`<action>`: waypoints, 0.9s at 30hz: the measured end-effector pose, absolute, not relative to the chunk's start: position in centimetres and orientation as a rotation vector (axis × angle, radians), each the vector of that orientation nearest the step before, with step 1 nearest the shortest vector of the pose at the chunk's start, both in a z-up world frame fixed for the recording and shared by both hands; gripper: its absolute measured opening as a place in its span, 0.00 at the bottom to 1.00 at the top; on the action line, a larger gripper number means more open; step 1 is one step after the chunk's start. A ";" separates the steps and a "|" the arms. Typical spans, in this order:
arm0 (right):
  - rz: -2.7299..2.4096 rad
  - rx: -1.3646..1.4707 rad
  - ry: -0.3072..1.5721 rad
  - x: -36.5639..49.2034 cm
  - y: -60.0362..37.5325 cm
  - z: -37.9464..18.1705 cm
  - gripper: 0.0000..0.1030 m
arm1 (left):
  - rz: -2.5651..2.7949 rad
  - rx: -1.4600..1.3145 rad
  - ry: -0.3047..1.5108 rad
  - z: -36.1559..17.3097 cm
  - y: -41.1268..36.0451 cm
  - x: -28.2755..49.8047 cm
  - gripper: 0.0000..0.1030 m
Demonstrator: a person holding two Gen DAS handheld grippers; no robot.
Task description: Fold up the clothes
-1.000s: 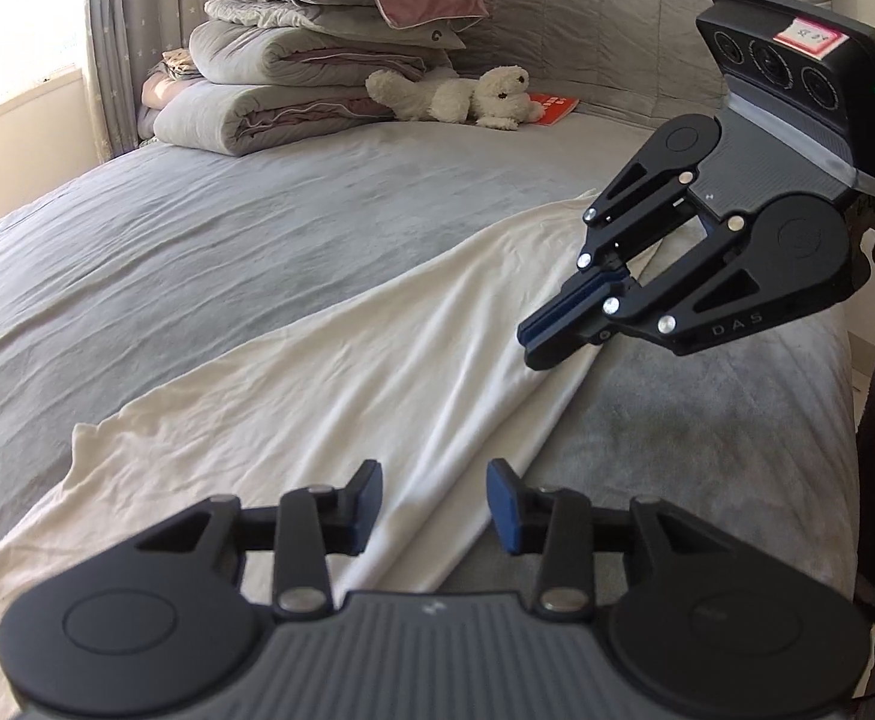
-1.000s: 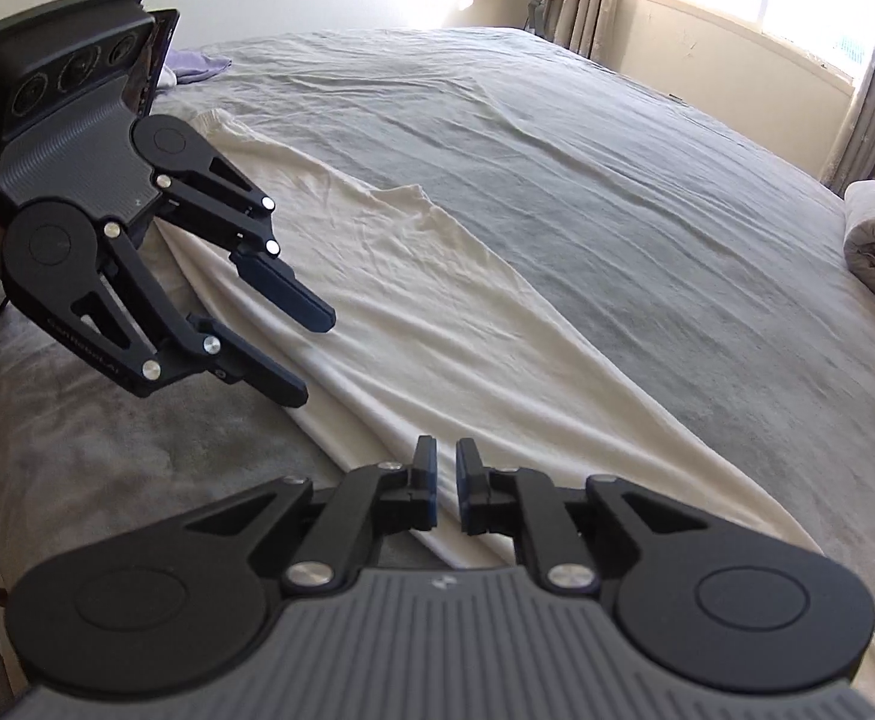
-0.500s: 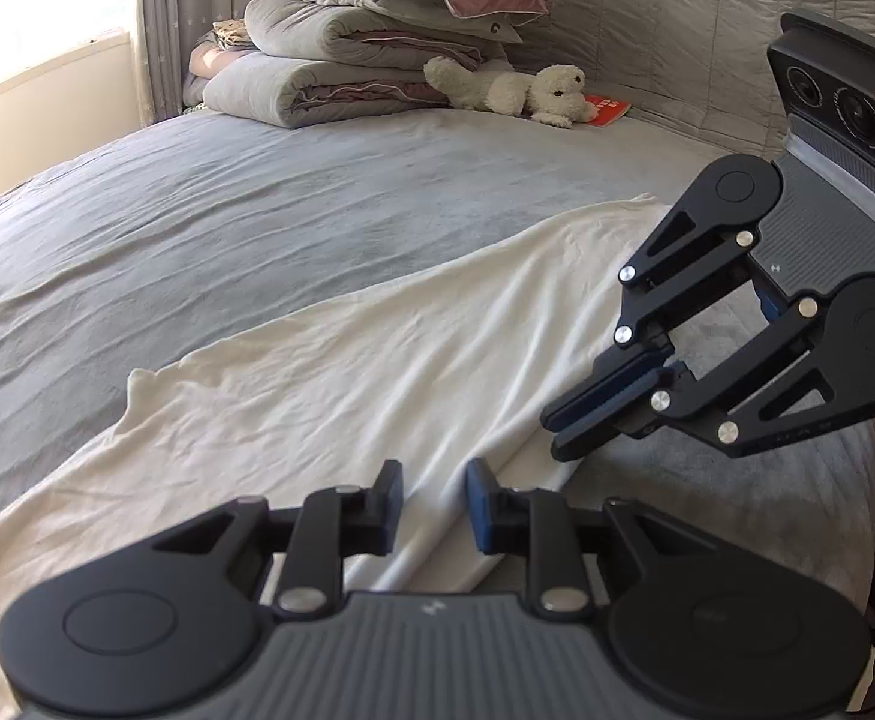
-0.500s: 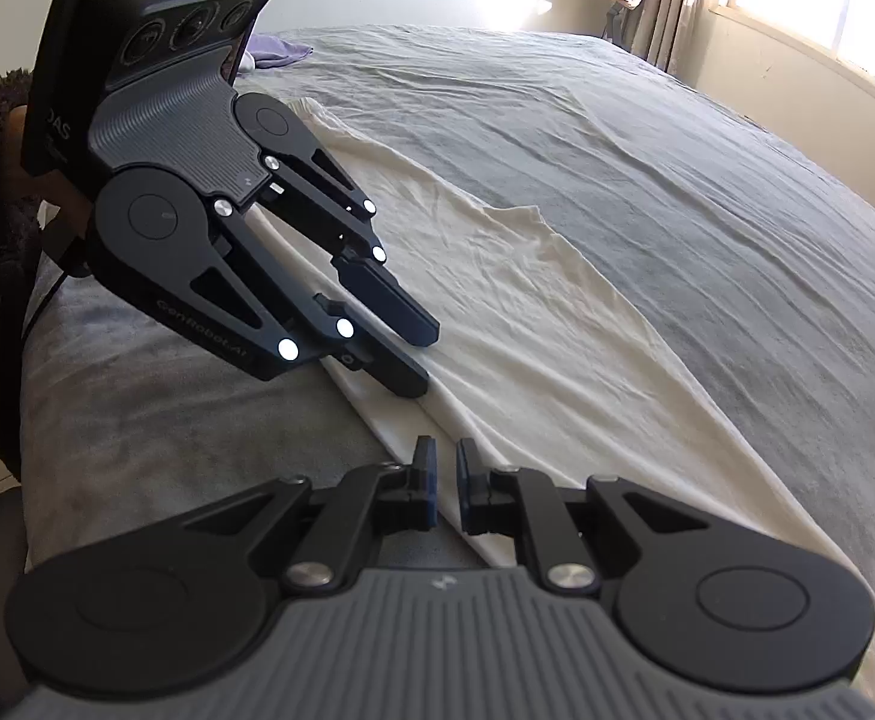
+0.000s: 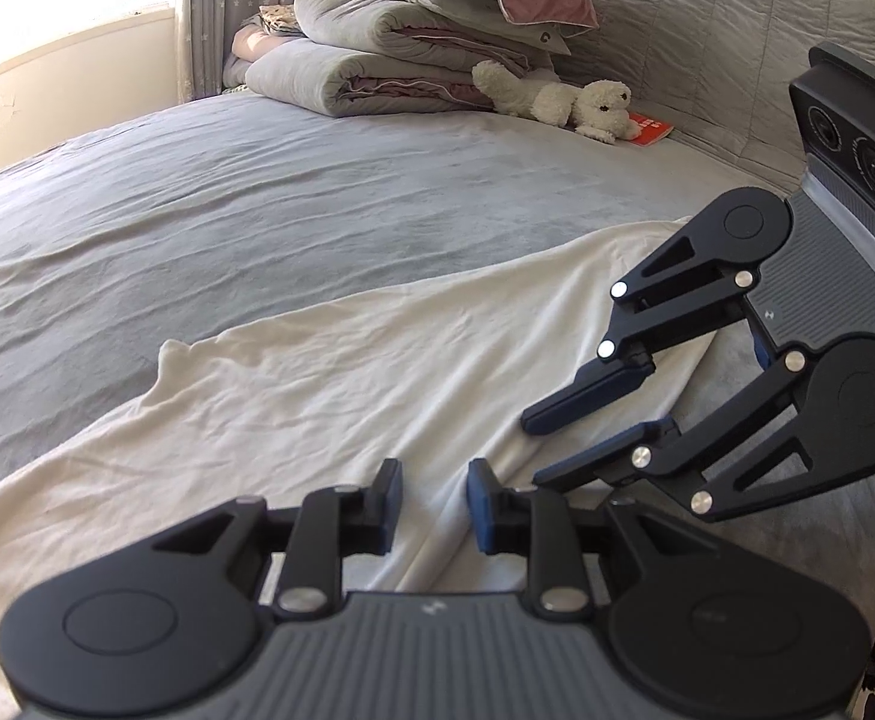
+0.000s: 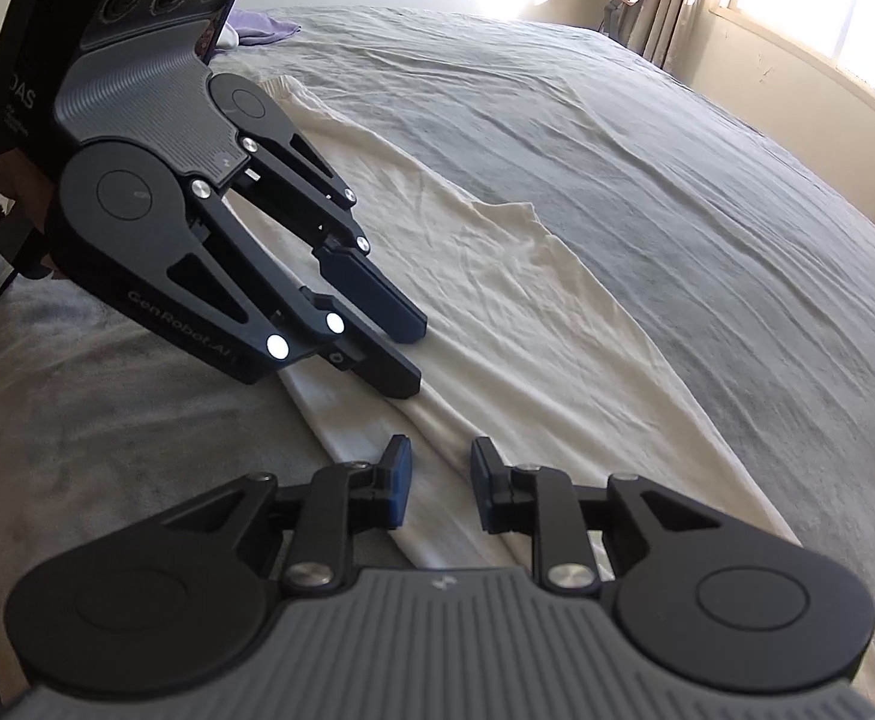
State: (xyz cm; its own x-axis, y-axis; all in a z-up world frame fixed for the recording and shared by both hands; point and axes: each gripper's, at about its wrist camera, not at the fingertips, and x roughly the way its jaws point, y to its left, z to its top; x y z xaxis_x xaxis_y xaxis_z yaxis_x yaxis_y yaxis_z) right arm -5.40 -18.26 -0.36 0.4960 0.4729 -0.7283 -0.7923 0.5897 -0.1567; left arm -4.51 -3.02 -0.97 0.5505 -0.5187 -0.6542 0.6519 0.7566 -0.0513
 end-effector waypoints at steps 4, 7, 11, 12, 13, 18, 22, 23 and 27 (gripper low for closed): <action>0.787 -0.519 0.692 -5.1 -18.3 -0.4 0.13 | -0.710 0.203 0.694 -0.7 -2.4 -4.9 0.25; 0.772 -0.519 0.691 -5.1 -18.4 -0.2 0.02 | -0.734 0.200 0.682 -0.5 -1.8 -5.4 0.30; 0.776 -0.491 0.685 -5.2 -18.9 0.4 0.01 | -0.762 0.203 0.665 -0.2 -1.0 -6.2 0.33; 0.780 -0.482 0.685 -5.3 -19.0 0.6 0.01 | -0.765 0.206 0.663 -0.2 -0.9 -6.3 0.33; 0.784 -0.476 0.685 -5.3 -19.1 0.7 0.01 | -0.767 0.208 0.661 -0.2 -0.9 -6.5 0.33; 0.799 -0.472 0.684 -5.7 -19.2 1.3 0.01 | -0.773 0.246 0.655 -0.6 -1.0 -6.9 0.32; 0.821 -0.447 0.686 -5.8 -19.4 1.8 0.01 | -0.761 0.296 0.633 -0.7 -1.3 -7.3 0.30; 0.830 -0.438 0.689 -5.9 -19.5 2.0 0.01 | -0.758 0.306 0.629 -0.7 -1.4 -7.4 0.30; 0.864 -0.391 0.700 -6.0 -20.3 2.7 0.01 | -0.756 0.347 0.609 -0.6 -1.4 -7.8 0.29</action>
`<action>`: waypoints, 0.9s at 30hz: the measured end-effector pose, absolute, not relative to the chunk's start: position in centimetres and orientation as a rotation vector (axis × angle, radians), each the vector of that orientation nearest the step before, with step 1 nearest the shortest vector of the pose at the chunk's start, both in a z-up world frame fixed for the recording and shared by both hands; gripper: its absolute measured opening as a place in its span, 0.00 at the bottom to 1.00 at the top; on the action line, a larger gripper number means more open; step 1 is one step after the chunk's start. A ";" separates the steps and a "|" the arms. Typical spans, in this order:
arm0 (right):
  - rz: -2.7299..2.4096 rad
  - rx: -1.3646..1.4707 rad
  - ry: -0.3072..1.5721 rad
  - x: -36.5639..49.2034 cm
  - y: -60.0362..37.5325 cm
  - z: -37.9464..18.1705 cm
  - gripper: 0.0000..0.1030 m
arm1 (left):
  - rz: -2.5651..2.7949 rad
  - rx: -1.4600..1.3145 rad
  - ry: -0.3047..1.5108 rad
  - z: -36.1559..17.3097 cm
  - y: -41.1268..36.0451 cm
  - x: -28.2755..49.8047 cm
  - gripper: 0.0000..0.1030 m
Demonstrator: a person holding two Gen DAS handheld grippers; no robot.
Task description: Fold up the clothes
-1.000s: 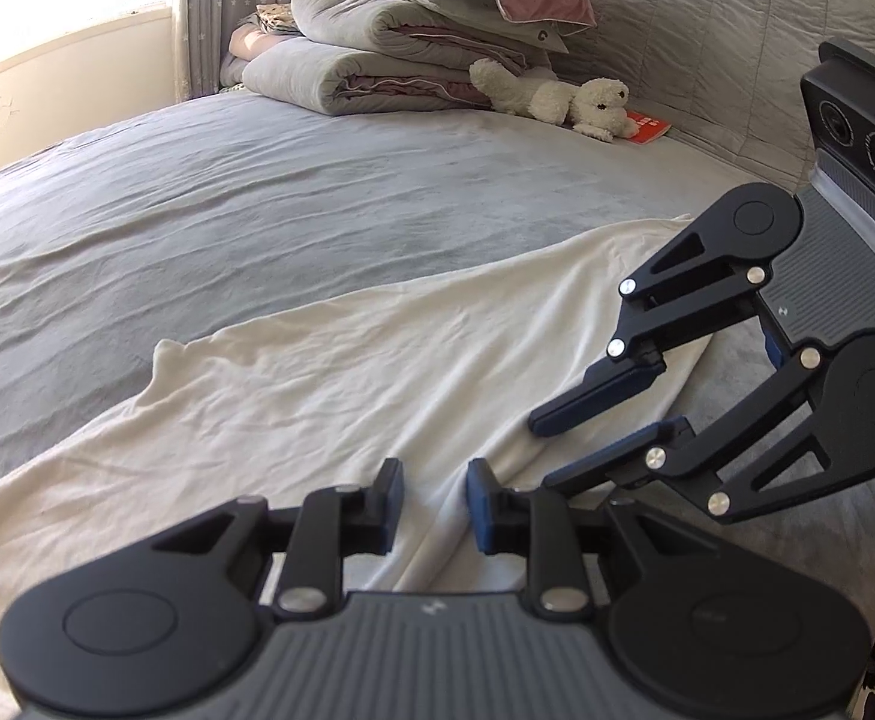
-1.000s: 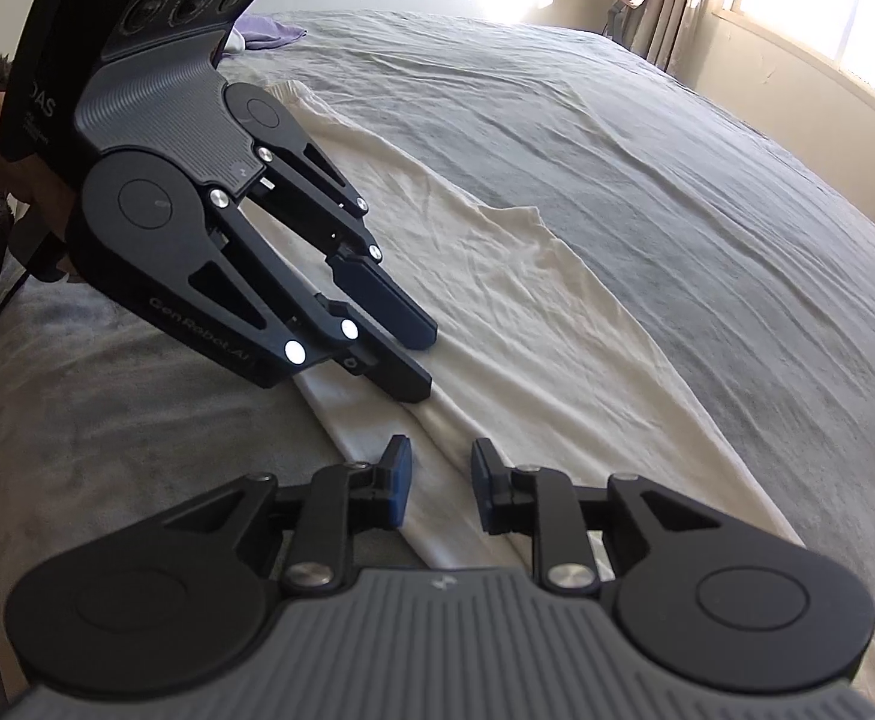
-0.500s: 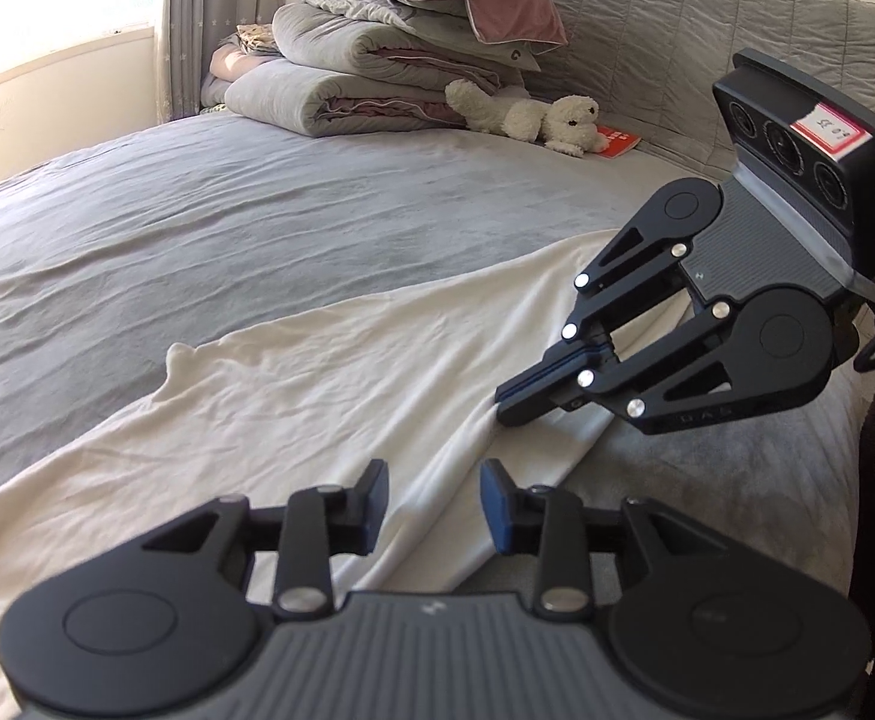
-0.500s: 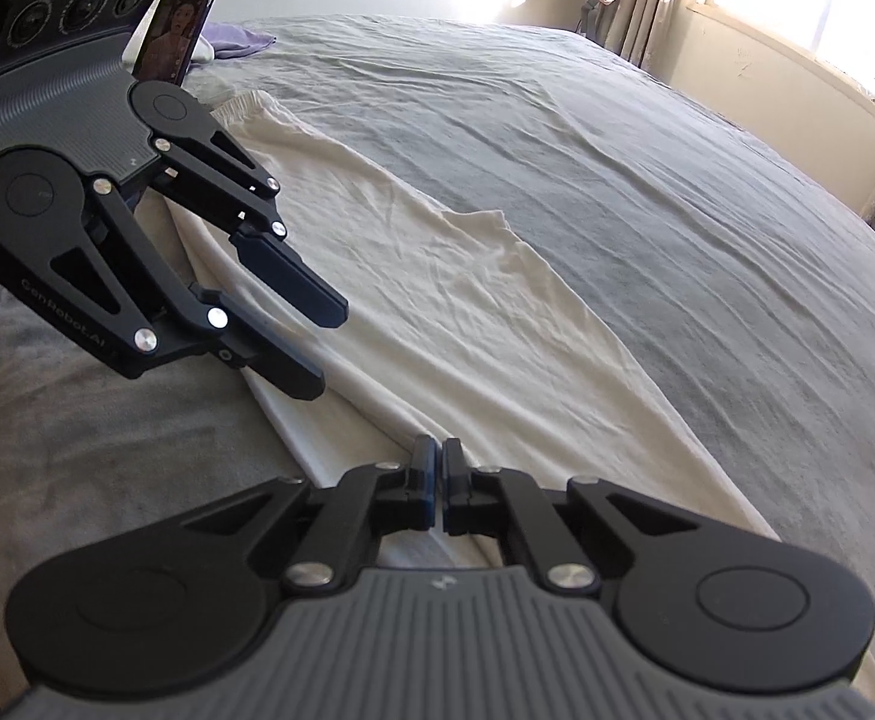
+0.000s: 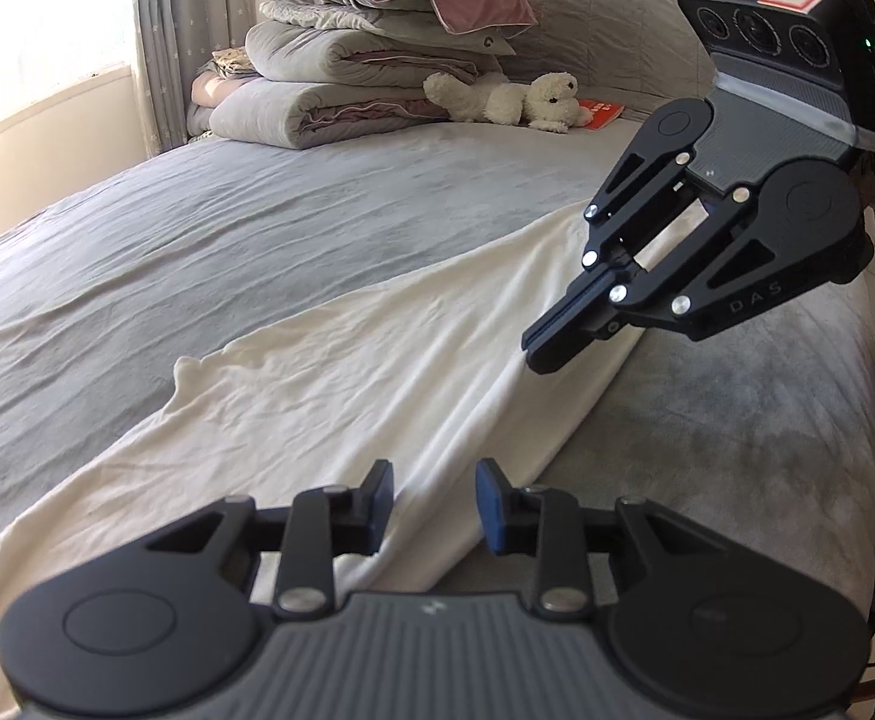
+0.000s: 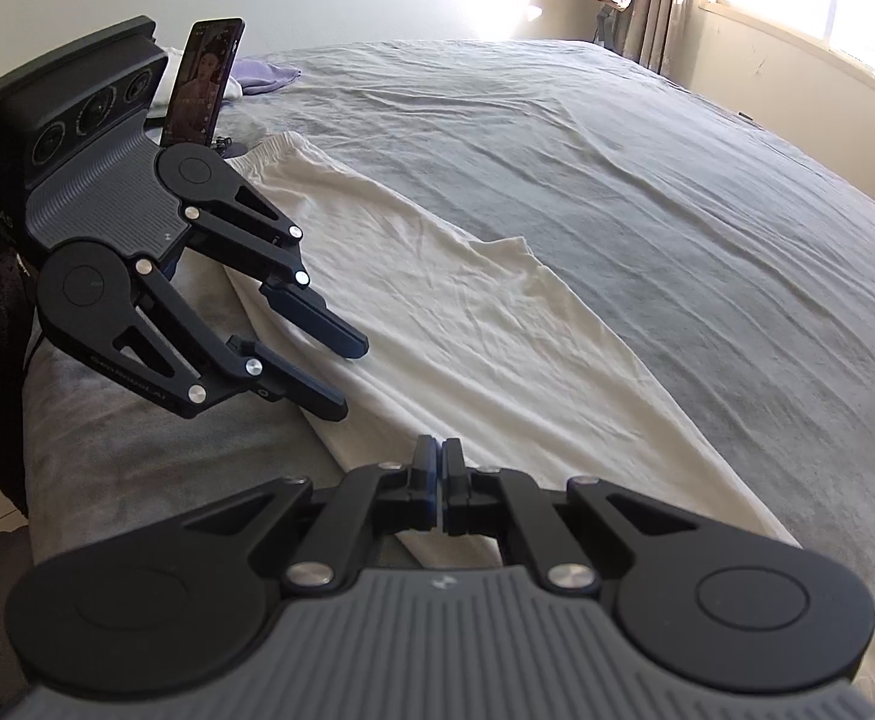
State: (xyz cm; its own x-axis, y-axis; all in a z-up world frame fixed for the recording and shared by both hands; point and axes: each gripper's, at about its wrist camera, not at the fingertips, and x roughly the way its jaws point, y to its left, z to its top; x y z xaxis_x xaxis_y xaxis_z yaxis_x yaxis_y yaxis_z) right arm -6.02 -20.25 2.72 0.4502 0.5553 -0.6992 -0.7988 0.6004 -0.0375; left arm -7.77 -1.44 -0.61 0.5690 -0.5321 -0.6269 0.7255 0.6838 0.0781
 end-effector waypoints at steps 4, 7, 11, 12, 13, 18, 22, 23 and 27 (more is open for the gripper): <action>0.905 -0.338 0.715 -6.1 -21.2 3.4 0.01 | -0.766 0.384 0.596 -0.3 -1.3 -8.2 0.19; 0.922 -0.339 0.742 -6.1 -21.4 3.1 0.01 | -0.790 0.402 0.614 -0.2 -1.1 -8.3 0.04; 0.931 -0.394 0.799 -6.2 -20.7 1.8 0.01 | -0.841 0.415 0.663 -0.2 -0.8 -8.5 0.04; 0.929 -0.412 0.814 -6.2 -20.4 1.4 0.01 | -0.852 0.418 0.680 -0.3 -0.7 -8.5 0.05; 0.927 -0.427 0.830 -6.1 -20.1 1.0 0.02 | -0.863 0.422 0.697 -0.4 -0.6 -8.6 0.07; 0.960 -0.429 0.876 -6.2 -20.1 0.9 0.14 | -0.888 0.417 0.724 -0.2 0.5 -9.4 0.20; 0.975 -0.419 0.851 -6.6 -19.9 1.6 0.15 | -0.865 0.345 0.697 0.8 2.4 -9.8 0.35; 0.981 -0.418 0.847 -6.6 -19.7 1.7 0.15 | -0.846 0.328 0.690 1.0 3.0 -9.8 0.35; 0.979 -0.392 0.812 -6.5 -18.8 2.0 0.16 | -0.757 0.296 0.679 1.2 4.8 -9.2 0.35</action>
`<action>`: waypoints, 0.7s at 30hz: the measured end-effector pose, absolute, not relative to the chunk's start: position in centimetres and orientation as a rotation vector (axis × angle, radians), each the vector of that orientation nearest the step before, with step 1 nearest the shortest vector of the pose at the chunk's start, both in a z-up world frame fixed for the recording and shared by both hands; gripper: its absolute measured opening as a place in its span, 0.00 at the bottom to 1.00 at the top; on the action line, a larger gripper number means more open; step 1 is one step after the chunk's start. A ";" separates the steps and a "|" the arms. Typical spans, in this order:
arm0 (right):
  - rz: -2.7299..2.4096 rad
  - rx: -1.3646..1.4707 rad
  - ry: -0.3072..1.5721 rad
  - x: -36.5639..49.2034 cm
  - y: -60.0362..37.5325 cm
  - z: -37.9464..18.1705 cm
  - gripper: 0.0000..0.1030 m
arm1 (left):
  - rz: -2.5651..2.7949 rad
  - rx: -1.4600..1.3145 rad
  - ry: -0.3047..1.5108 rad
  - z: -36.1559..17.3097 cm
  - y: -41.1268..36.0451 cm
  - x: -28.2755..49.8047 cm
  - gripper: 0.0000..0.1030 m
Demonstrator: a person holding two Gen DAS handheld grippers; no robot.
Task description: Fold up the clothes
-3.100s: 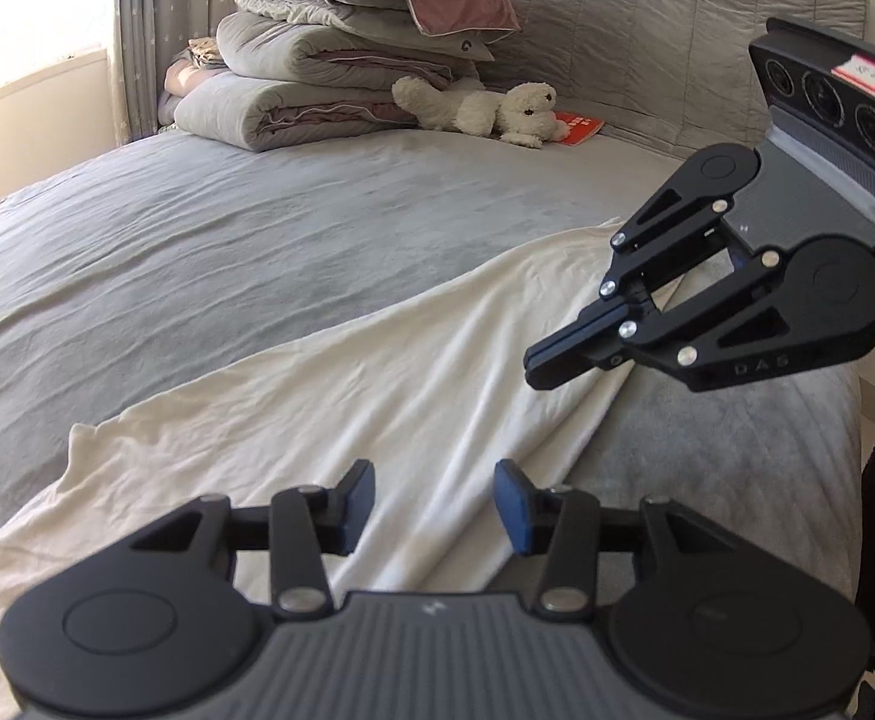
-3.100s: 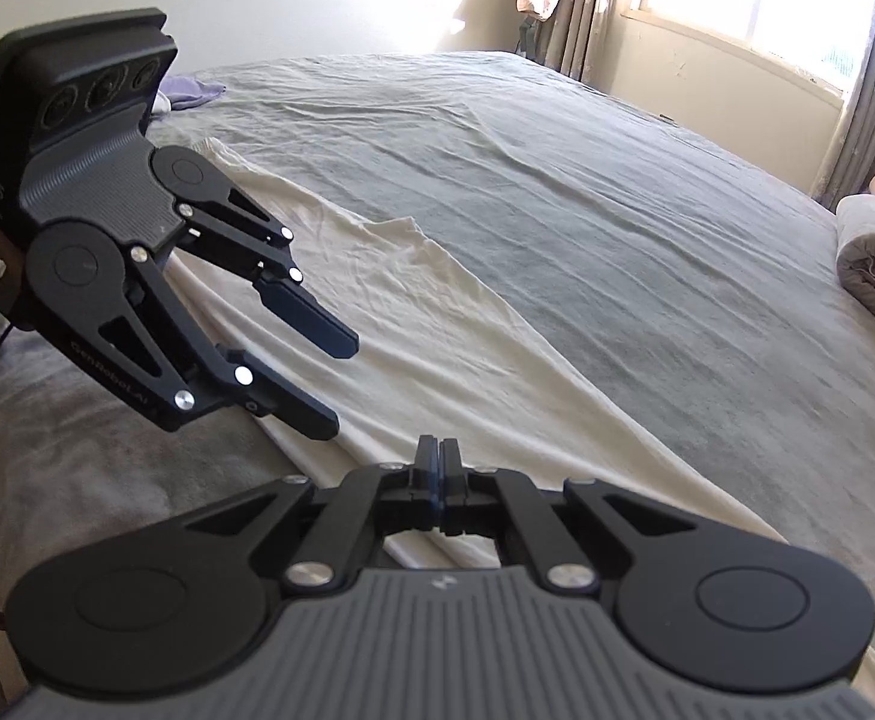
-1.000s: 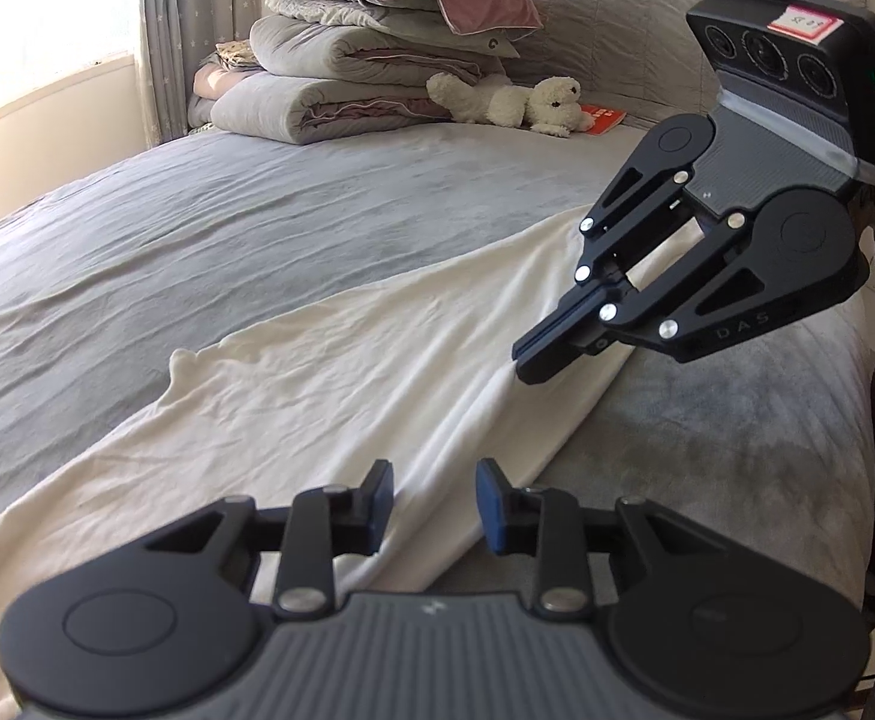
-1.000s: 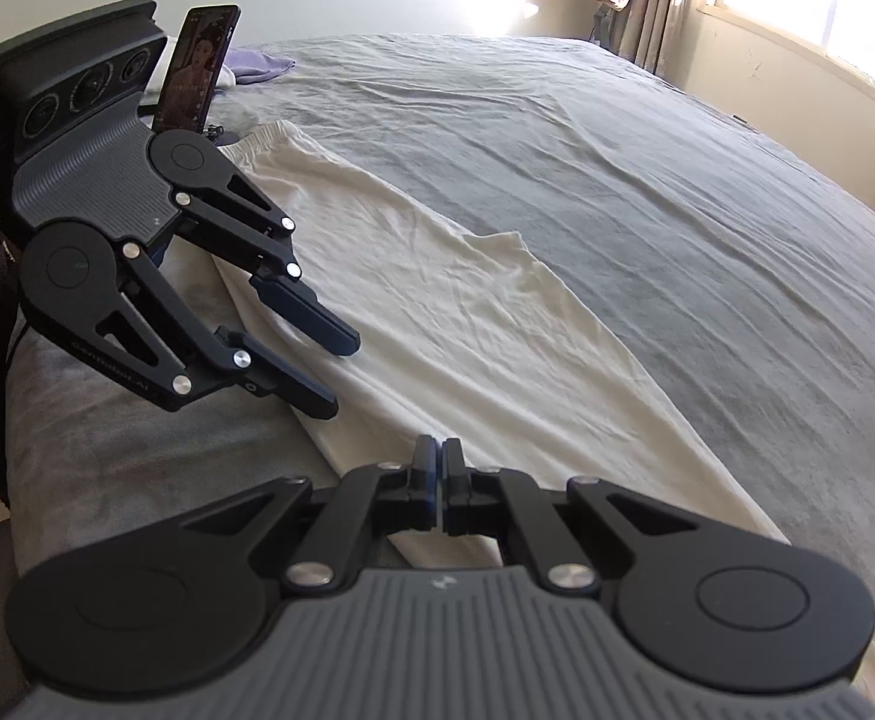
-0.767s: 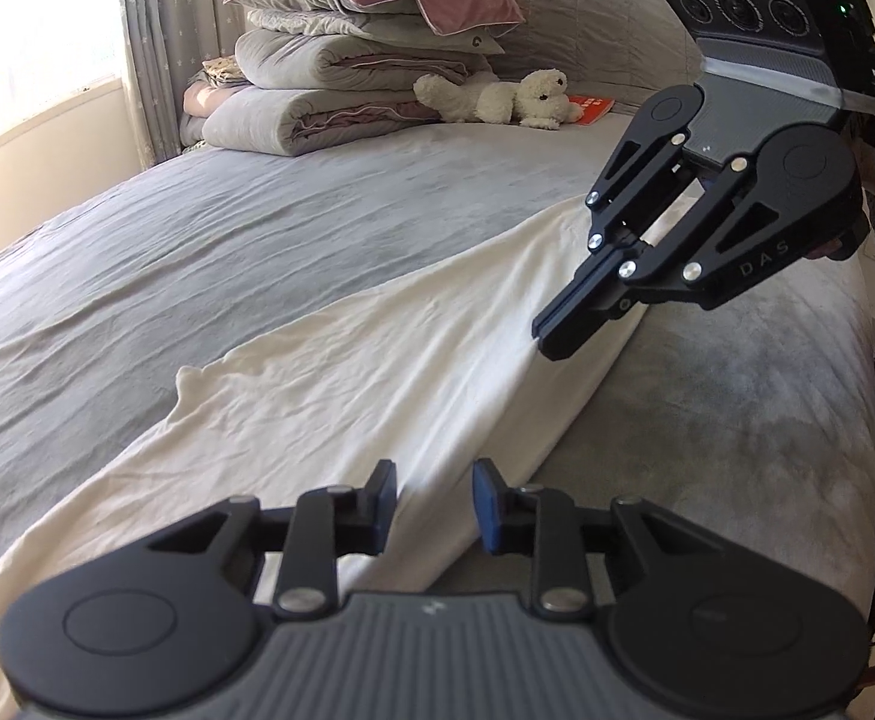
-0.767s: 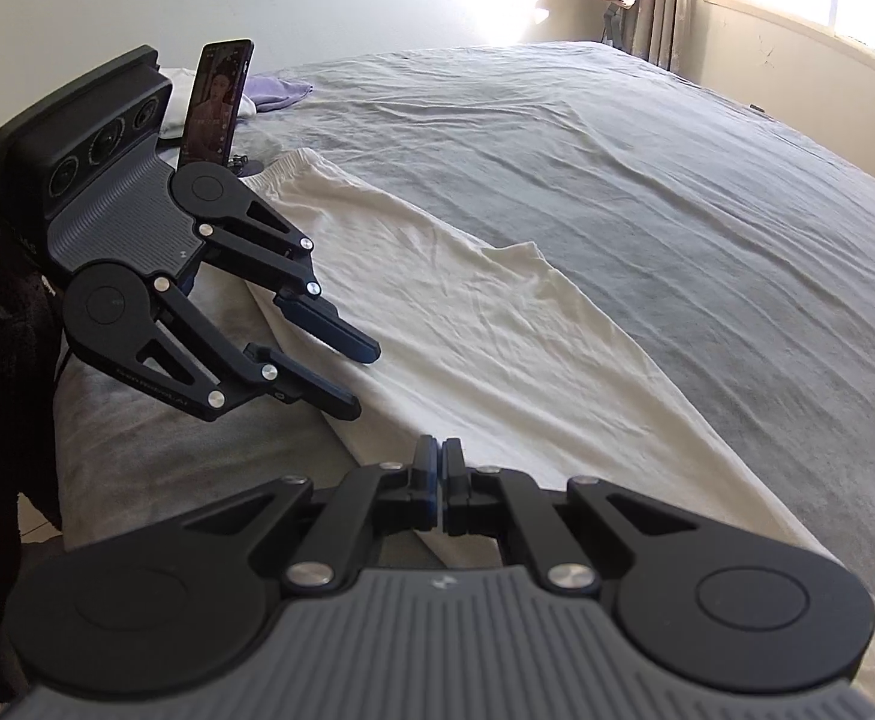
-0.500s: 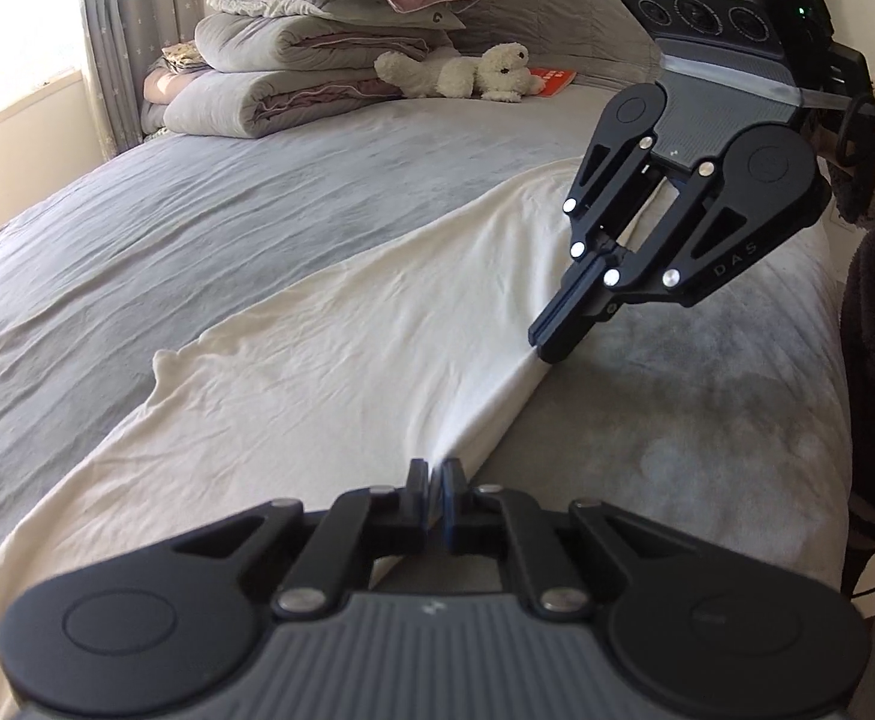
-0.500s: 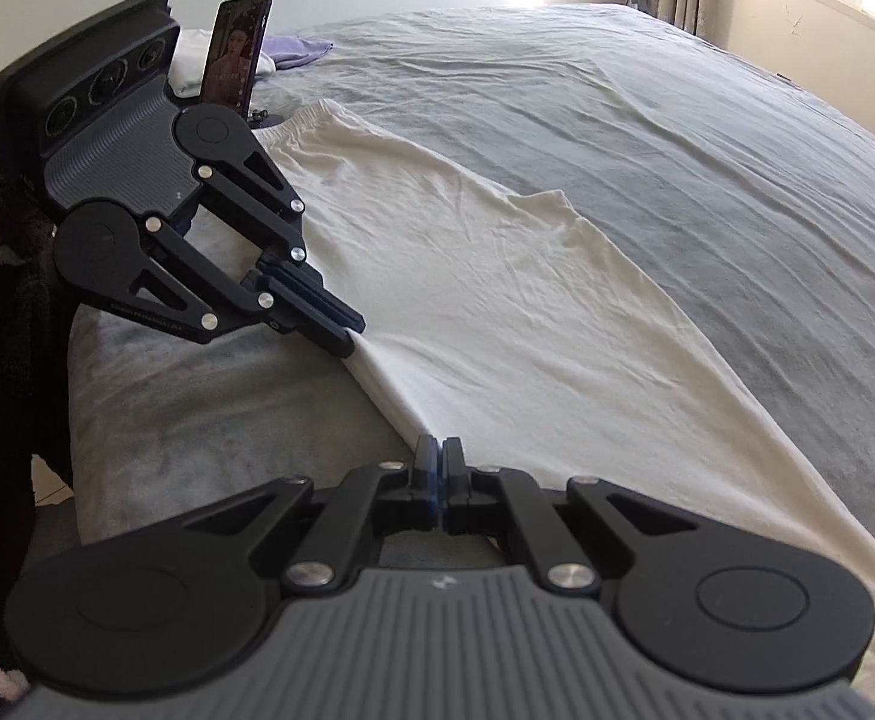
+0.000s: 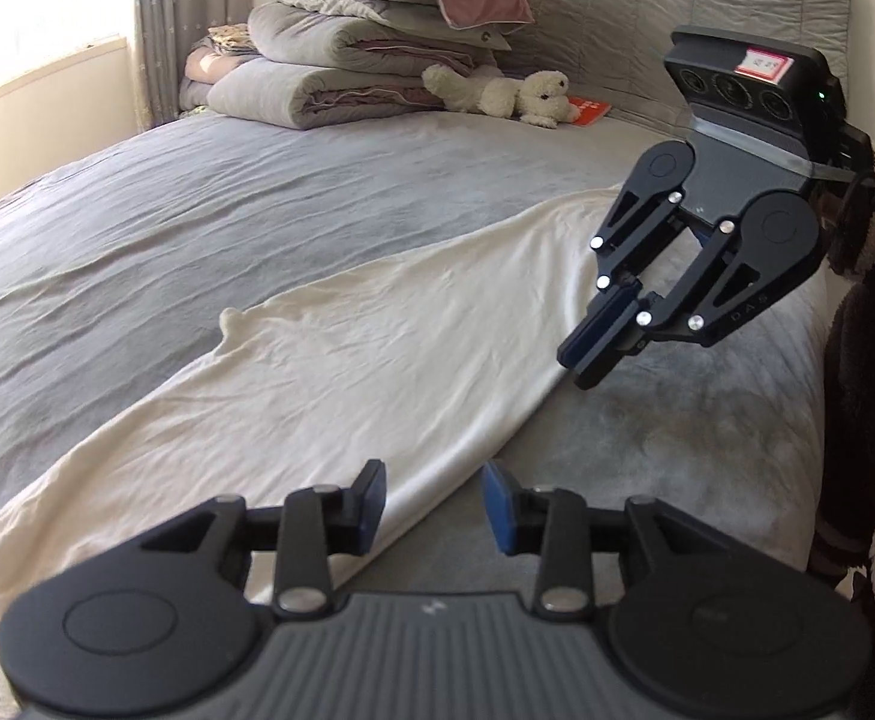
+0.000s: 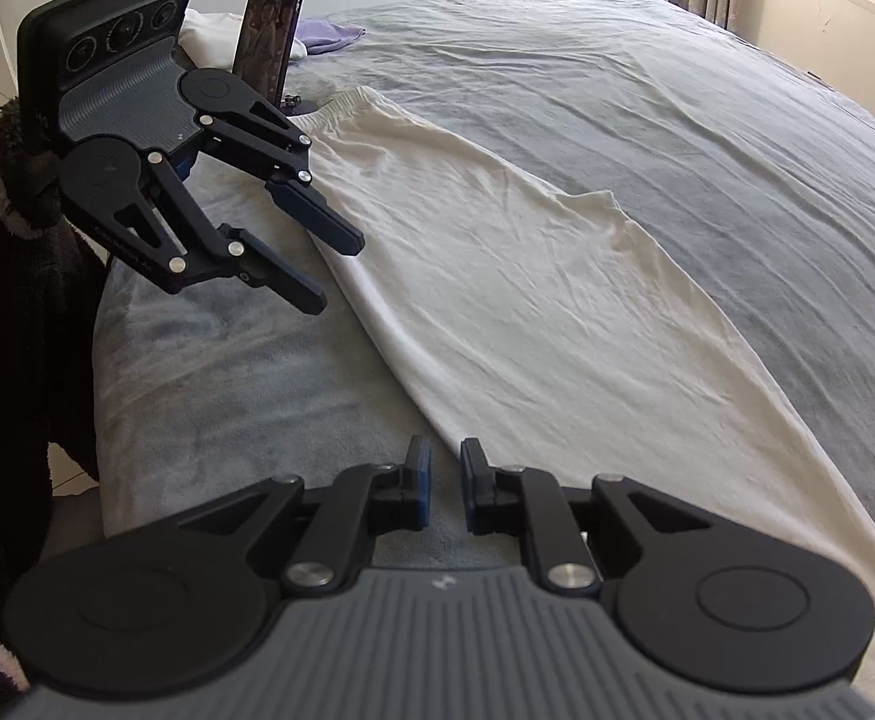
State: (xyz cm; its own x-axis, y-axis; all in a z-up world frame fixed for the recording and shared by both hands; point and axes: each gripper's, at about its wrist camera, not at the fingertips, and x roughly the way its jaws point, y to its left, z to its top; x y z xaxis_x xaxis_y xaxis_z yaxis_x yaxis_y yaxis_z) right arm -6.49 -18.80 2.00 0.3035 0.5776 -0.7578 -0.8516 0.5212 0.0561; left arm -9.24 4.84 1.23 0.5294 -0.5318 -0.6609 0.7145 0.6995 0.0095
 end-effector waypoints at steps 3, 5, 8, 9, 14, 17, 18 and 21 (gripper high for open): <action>0.959 -0.344 0.787 -6.0 -17.9 2.0 0.24 | -0.708 0.306 0.692 0.9 5.9 -8.9 0.35; 0.961 -0.284 0.778 -5.6 -17.2 1.9 0.24 | -0.700 0.313 0.729 0.2 6.4 -8.6 0.35; 0.970 -0.192 0.781 -4.9 -16.1 1.3 0.24 | -0.700 0.325 0.764 -0.7 6.9 -8.6 0.35; 0.975 -0.170 0.798 -4.7 -15.5 0.9 0.24 | -0.704 0.324 0.768 -0.8 7.1 -8.9 0.35; 1.023 -0.216 0.842 -5.3 -14.1 -0.2 0.34 | -0.721 0.321 0.781 -0.6 8.3 -10.1 0.36; 1.030 -0.199 0.830 -5.5 -14.3 0.4 0.36 | -0.719 0.310 0.777 -0.3 9.1 -10.5 0.36; 1.022 -0.178 0.820 -5.4 -14.5 0.6 0.36 | -0.714 0.300 0.765 -0.1 9.5 -10.5 0.36; 0.966 -0.115 0.762 -5.0 -14.7 1.4 0.36 | -0.694 0.208 0.717 0.7 10.9 -10.1 0.36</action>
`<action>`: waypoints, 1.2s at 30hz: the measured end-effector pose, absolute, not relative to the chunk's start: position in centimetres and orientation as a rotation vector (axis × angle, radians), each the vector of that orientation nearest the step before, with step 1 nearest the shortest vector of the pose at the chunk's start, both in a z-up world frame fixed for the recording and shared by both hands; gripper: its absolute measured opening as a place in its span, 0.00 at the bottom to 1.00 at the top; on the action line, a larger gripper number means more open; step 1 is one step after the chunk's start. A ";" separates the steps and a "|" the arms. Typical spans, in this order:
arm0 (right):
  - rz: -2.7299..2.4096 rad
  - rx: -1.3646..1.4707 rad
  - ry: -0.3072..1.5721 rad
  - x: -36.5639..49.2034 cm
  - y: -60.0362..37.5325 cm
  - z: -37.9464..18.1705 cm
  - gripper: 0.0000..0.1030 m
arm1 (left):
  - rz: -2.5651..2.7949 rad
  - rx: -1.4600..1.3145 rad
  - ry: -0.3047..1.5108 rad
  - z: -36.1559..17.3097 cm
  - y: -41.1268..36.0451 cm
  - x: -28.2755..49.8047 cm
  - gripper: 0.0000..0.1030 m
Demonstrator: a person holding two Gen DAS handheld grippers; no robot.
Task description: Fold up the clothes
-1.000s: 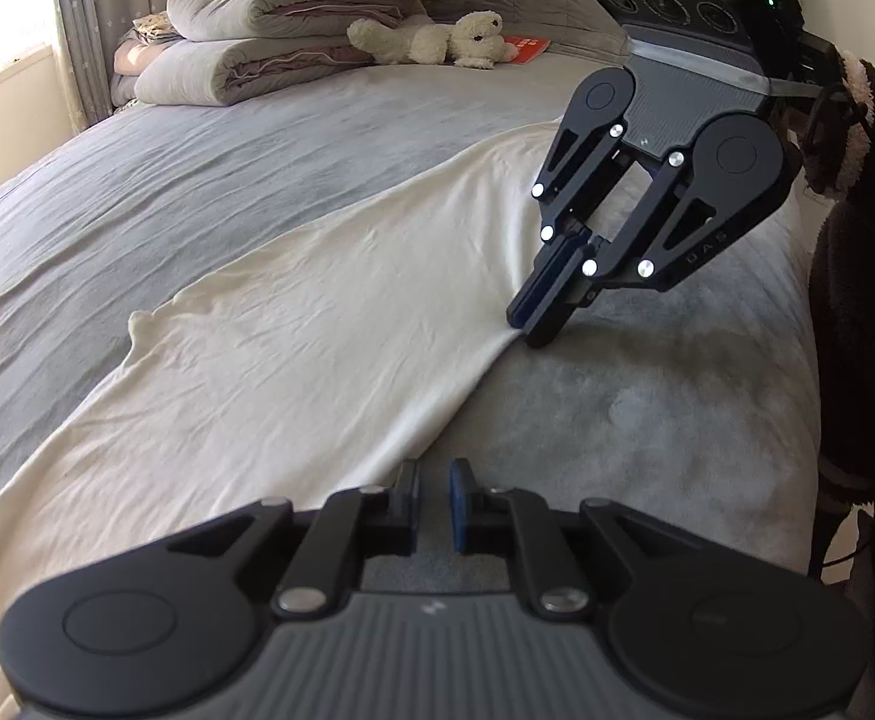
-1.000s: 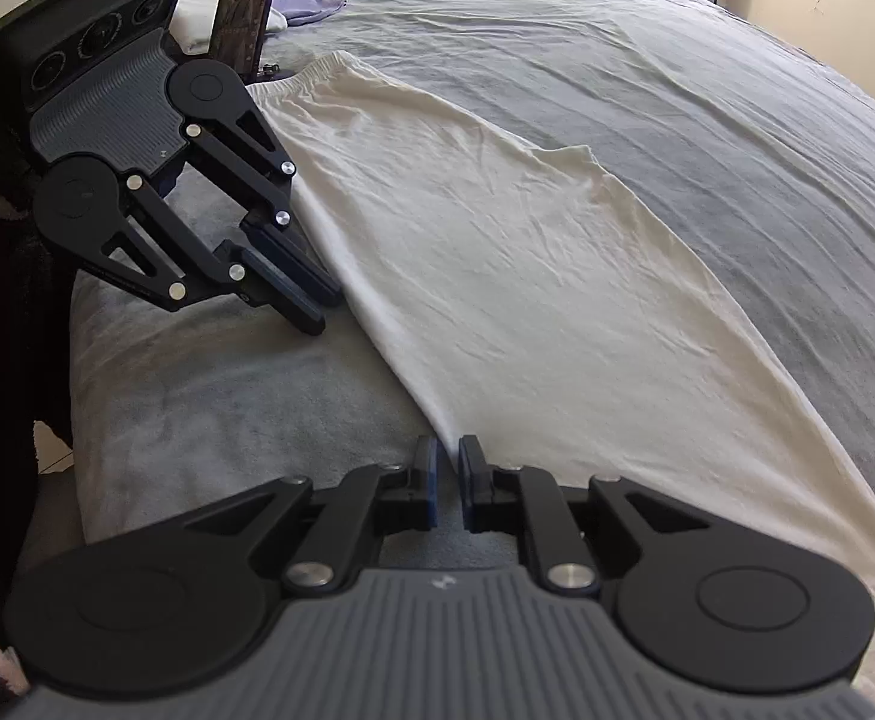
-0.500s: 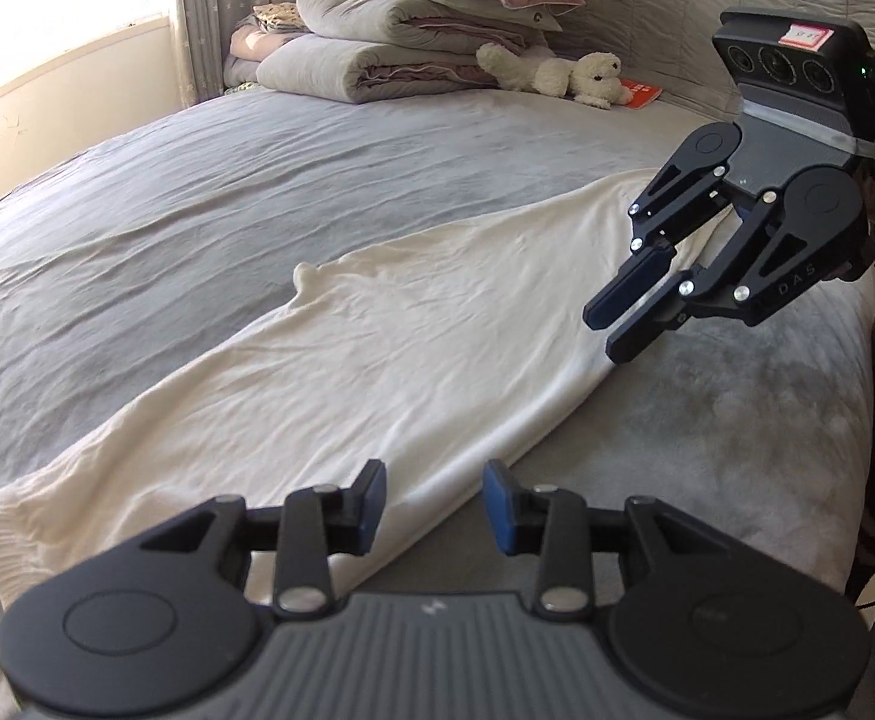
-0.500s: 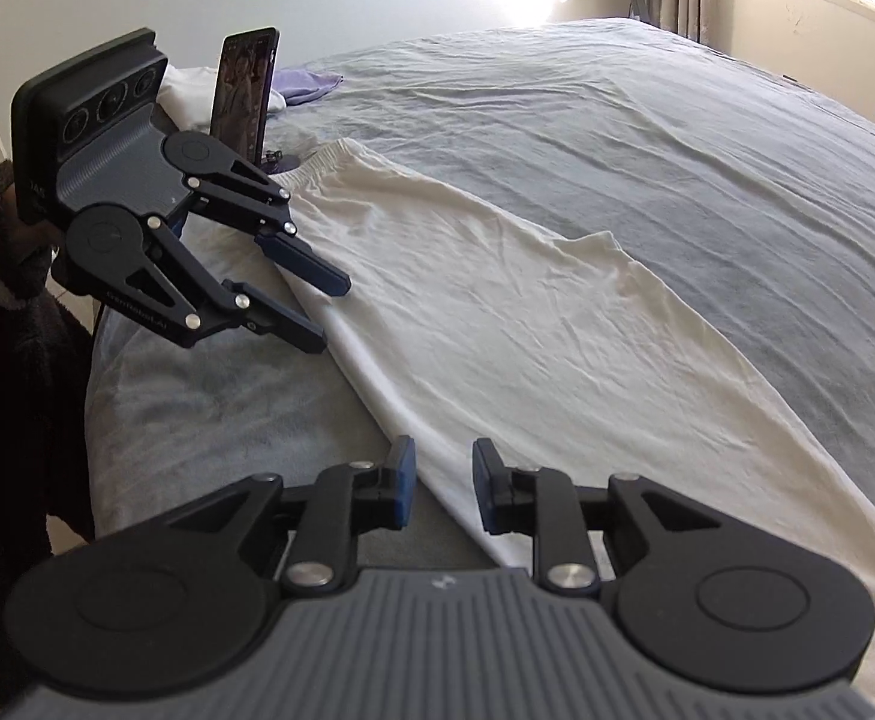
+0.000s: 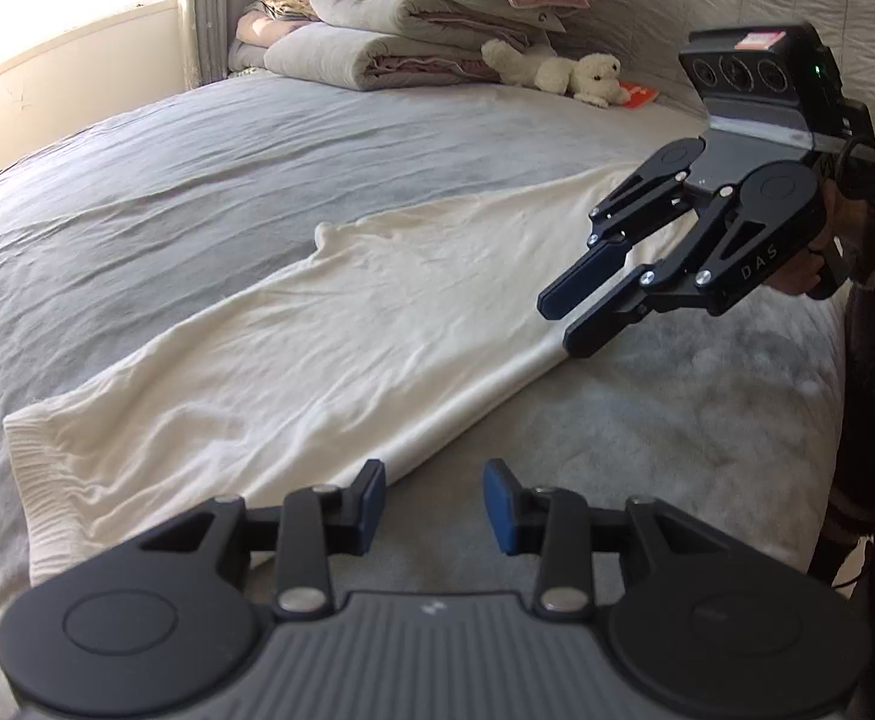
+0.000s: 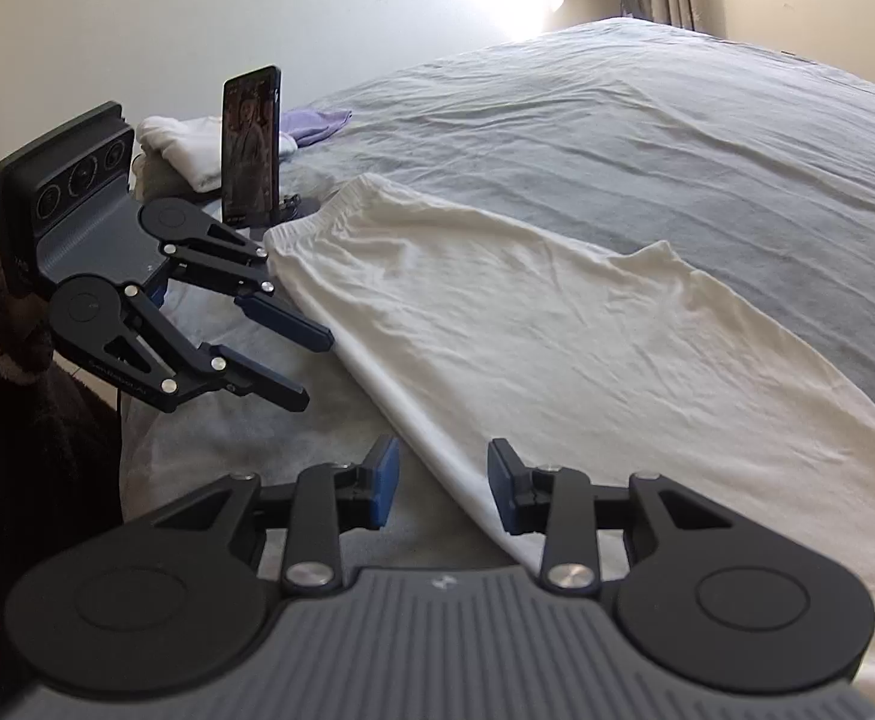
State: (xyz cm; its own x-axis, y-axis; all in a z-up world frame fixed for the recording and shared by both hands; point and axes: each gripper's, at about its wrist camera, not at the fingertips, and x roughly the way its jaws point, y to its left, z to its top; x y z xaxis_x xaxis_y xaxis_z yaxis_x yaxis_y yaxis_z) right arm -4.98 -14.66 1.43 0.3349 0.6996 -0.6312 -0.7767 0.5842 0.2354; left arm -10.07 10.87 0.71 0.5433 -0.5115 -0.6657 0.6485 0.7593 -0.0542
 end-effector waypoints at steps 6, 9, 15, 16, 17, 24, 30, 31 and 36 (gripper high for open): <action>0.803 -0.152 0.655 -4.2 -13.3 0.7 0.36 | -0.570 0.170 0.710 -0.1 11.5 -8.1 0.40; 0.757 -0.237 0.651 -4.6 -13.2 -0.8 0.37 | -0.563 0.202 0.734 -1.1 11.8 -8.2 0.41; 0.763 -0.367 0.593 -7.9 -13.7 -1.1 0.40 | -0.579 0.256 0.748 -0.9 12.1 -9.6 0.45; 0.773 -0.379 0.591 -8.4 -13.9 -0.9 0.41 | -0.580 0.270 0.750 -0.7 12.0 -9.8 0.45; 0.780 -0.377 0.591 -8.7 -14.2 -0.7 0.41 | -0.582 0.274 0.752 -0.4 12.0 -9.9 0.45; 0.661 -0.289 0.586 -8.7 -17.5 1.3 0.52 | -0.603 0.238 0.676 1.8 9.7 -9.3 0.56; 0.457 -0.260 0.618 -7.2 -21.3 1.3 0.52 | -0.680 0.276 0.654 1.5 3.8 -7.9 0.58; 0.425 -0.252 0.630 -6.9 -22.0 1.1 0.52 | -0.693 0.293 0.649 1.3 2.5 -7.6 0.58; 0.346 -0.242 0.700 -6.5 -24.4 -0.4 0.52 | -0.752 0.286 0.679 0.0 -1.6 -6.6 0.58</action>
State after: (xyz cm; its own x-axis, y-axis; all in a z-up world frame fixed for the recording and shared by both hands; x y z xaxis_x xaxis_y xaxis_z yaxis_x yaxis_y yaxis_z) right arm -6.49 -24.37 -0.38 0.7117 0.2286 -0.6642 -0.3888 0.9157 -0.1014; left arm -6.58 -1.57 0.00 0.5323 -0.5325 -0.6581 0.7091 0.7051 0.0030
